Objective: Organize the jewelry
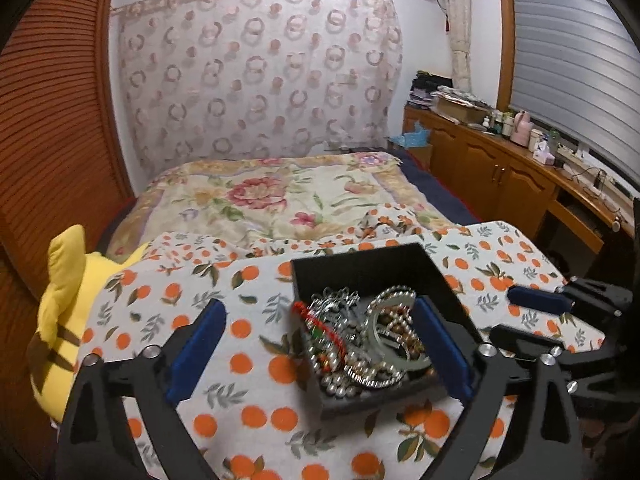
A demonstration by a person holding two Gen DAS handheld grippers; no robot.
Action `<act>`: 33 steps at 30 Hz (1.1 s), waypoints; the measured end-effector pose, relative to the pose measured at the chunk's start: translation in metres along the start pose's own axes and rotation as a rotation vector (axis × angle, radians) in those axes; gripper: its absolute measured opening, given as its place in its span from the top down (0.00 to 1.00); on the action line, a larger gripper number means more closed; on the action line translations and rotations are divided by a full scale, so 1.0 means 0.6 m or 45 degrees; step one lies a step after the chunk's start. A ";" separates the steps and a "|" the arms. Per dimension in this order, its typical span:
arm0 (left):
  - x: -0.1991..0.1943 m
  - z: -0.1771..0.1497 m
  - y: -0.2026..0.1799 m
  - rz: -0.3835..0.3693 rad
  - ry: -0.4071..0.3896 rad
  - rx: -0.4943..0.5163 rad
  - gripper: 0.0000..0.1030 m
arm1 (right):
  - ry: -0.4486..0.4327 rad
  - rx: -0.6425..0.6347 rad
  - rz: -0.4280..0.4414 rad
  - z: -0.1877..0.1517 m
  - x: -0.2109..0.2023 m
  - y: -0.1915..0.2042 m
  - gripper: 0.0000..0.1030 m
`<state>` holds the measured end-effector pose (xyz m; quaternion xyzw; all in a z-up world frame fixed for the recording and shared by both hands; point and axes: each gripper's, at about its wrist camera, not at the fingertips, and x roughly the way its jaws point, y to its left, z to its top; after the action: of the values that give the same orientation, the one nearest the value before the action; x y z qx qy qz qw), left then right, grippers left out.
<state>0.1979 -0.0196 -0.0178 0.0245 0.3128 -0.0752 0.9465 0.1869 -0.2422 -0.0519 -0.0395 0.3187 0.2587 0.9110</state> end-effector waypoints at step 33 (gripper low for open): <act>-0.189 -0.132 -0.016 0.137 -0.101 -0.092 0.07 | -0.299 0.147 -0.285 -0.087 -0.201 0.059 0.02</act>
<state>0.0600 -0.0075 -0.0137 0.0043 0.2757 -0.0138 0.9611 0.0603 -0.2780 -0.0173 0.0080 0.2181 0.1396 0.9659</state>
